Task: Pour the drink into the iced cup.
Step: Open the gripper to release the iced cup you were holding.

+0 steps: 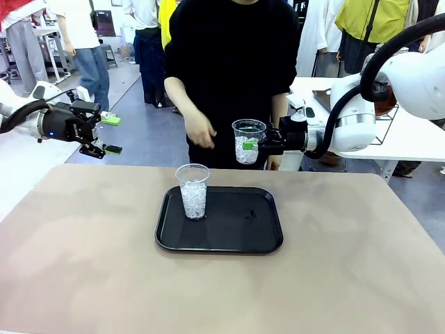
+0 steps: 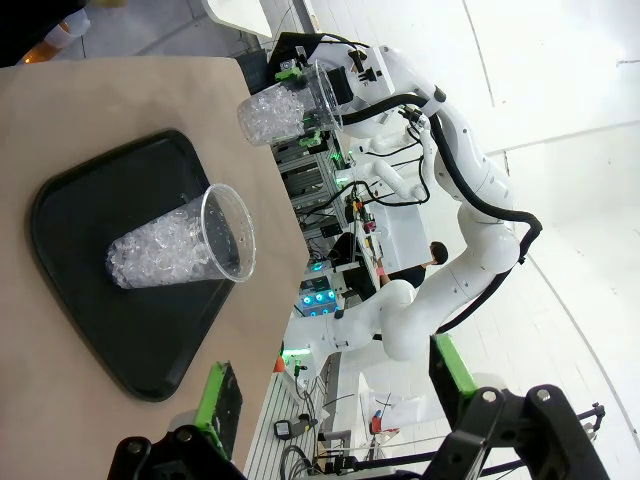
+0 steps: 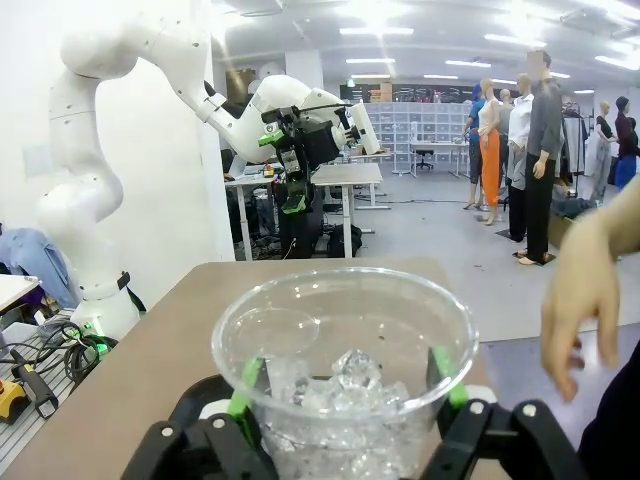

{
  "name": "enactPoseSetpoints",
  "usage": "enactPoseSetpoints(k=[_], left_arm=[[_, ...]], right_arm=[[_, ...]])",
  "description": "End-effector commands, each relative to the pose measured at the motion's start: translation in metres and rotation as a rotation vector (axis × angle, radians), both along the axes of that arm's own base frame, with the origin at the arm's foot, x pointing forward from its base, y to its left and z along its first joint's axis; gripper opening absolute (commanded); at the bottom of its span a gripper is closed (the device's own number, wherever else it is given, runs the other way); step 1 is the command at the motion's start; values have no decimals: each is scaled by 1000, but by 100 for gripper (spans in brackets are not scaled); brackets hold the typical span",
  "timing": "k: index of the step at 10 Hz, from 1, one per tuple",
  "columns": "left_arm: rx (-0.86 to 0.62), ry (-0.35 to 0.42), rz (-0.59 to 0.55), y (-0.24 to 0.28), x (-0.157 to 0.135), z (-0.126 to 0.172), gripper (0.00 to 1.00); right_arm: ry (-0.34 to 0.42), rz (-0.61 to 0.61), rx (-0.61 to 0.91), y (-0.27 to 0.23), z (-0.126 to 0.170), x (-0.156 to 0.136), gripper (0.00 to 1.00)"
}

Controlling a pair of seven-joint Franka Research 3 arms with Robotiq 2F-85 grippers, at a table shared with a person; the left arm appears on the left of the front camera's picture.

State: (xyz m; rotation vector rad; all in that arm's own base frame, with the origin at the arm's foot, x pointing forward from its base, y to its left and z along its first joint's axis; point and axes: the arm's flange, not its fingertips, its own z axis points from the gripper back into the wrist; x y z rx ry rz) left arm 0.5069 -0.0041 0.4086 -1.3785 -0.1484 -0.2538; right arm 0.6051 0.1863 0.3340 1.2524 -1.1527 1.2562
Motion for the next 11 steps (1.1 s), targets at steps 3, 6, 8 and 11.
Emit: enactPoseSetpoints(k=[3, 6, 8, 11], left_arm=[[2, -2, -2, 1, 0, 0, 100], [2, -2, -2, 1, 0, 0, 100], [2, -2, -2, 1, 0, 0, 100], [2, -2, -2, 1, 0, 0, 100]], right_arm=[[-8, -5, 0, 1, 5, 1, 83], [-8, -5, 0, 1, 5, 1, 83], [-8, -5, 0, 1, 5, 1, 83], [-8, -5, 0, 1, 5, 1, 83]])
